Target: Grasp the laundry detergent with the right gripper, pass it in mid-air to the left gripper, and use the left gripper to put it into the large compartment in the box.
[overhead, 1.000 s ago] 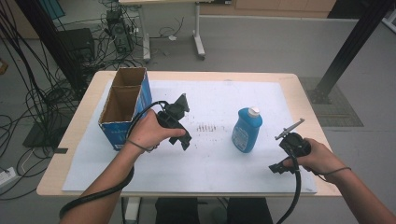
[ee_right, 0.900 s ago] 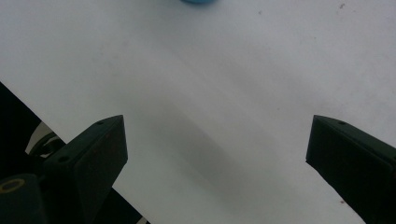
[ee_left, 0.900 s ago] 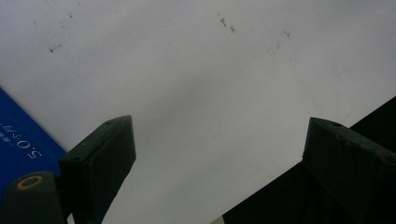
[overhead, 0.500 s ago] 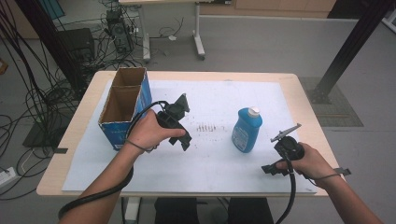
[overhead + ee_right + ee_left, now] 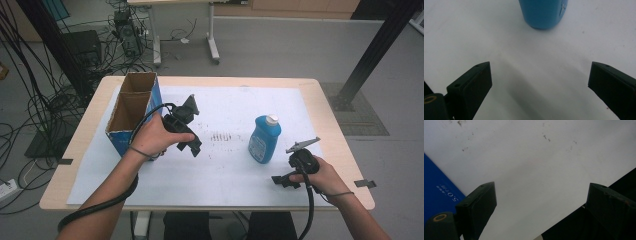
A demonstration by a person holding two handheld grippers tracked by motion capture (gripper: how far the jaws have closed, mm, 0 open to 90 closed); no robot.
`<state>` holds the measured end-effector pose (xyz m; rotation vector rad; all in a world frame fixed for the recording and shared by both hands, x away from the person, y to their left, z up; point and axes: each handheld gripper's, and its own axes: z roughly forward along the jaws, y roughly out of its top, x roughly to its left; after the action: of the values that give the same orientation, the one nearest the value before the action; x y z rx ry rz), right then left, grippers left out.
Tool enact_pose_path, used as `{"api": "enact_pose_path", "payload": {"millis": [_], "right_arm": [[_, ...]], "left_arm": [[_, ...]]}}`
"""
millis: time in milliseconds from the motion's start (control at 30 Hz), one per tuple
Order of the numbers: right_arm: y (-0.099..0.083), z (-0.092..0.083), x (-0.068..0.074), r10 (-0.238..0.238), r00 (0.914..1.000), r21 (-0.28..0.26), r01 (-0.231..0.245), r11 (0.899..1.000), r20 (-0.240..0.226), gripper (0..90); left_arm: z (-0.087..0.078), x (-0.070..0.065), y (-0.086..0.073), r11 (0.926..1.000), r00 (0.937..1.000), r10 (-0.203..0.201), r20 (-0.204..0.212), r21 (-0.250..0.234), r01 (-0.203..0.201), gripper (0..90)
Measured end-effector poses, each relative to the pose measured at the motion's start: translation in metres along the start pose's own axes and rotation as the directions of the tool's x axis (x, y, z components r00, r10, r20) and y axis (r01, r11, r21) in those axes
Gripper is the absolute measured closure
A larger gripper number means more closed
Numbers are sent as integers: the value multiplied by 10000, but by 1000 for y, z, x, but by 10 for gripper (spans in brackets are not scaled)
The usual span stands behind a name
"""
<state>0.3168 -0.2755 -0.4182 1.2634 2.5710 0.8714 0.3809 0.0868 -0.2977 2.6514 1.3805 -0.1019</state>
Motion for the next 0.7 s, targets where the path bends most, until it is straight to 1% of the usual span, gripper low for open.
{"api": "enact_pose_path", "payload": {"millis": [167, 200, 233, 267, 300, 333, 367, 500, 600, 633, 700], "right_arm": [[0, 3, 0, 63, 9999, -537, -56, 9985, 129, 47], [0, 3, 0, 63, 9999, -537, -56, 9985, 129, 47], [0, 4, 0, 55, 9999, -686, -45, 9976, 140, 47], [0, 4, 1, 23, 9996, -860, 2, 9963, 288, 46], [0, 5, 1, 3, 9995, -1017, 29, 9948, 313, 45], [0, 5, 1, 3, 9995, -1017, 29, 9948, 313, 45], [-1, 6, 1, 139, 9997, -1239, -112, 9922, 207, 44], [-3, 9, 4, 79, 9996, -1233, -46, 9924, 261, 43], [-4, 11, 5, 91, 9996, -1331, -55, 9911, 270, 43], [-5, 13, 6, 21, 9996, -1519, 20, 9884, 269, 42], [-5, 13, 7, 7, 9996, -1606, 40, 9870, 290, 42]], "left_arm": [[0, -1, 1, 10000, 10000, 22, 21, 40, -22, 99], [0, -1, 1, 10000, 10000, 22, 21, 40, -22, 99], [0, -1, 1, 10000, 10000, 49, 14, 26, -49, 99], [-1, -2, 1, 10000, 10000, 36, 23, 15, -36, 99], [-2, -2, 2, 10000, 10000, 52, 34, -12, -52, 99], [-2, -2, 2, 10000, 10000, 52, 34, -12, -52, 99], [-4, -3, 2, 10000, 10000, 60, 47, -57, -59, 99], [-5, -2, 1, 9999, 9999, 98, 64, -53, -98, 99], [-4, -2, 1, 9999, 9999, 93, 108, -61, -93, 99], [-4, -2, 1, 9999, 9999, 96, 81, -49, -96, 99], [-3, -2, 1, 9999, 9999, 96, 122, -66, -95, 99]]}}
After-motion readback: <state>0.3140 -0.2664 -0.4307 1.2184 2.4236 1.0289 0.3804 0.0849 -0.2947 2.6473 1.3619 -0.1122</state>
